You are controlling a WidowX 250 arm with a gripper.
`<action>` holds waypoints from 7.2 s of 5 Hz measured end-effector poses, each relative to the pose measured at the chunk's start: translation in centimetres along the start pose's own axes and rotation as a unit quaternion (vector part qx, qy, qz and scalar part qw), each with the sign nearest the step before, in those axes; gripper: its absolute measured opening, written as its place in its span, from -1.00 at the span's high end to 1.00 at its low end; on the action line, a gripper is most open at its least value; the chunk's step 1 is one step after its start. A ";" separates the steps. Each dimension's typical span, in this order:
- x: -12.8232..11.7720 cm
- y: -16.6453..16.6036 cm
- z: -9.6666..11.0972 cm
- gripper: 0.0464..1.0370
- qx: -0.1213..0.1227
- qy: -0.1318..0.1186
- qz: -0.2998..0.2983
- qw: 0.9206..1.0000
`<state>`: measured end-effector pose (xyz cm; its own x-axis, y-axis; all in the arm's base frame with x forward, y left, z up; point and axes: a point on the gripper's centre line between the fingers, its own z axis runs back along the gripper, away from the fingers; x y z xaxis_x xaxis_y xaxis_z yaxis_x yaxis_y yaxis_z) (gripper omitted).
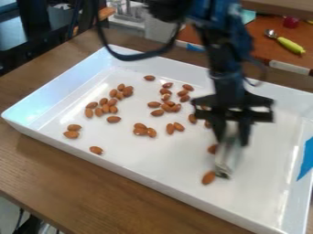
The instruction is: Sweep into pile
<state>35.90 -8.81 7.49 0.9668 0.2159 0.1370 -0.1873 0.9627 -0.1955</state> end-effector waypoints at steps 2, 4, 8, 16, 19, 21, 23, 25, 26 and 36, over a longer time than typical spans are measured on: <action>1.1 6.7 1.2 0.31 0.014 0.007 -0.008 1.000; 2.0 12.7 2.0 0.31 0.045 0.052 -0.006 0.998; 0.9 22.5 4.4 0.31 0.047 0.093 -0.012 0.994; 3.7 0.7 8.4 0.31 -0.060 0.061 -0.031 0.996; 2.8 -6.4 1.0 0.31 -0.013 0.060 -0.041 0.997; 2.1 -8.7 -1.5 0.31 0.000 0.039 -0.044 0.998; 3.7 -7.6 -1.7 0.31 0.002 0.022 -0.039 0.999; 5.3 -2.7 -1.1 0.31 -0.010 0.044 -0.025 0.999; 5.7 -0.5 -0.6 0.31 -0.018 0.055 -0.024 0.998; 5.3 18.6 7.1 0.31 -0.089 0.078 0.055 0.991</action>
<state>36.30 11.38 11.45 0.9600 0.2764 -0.0438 -0.2725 0.8875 -0.3716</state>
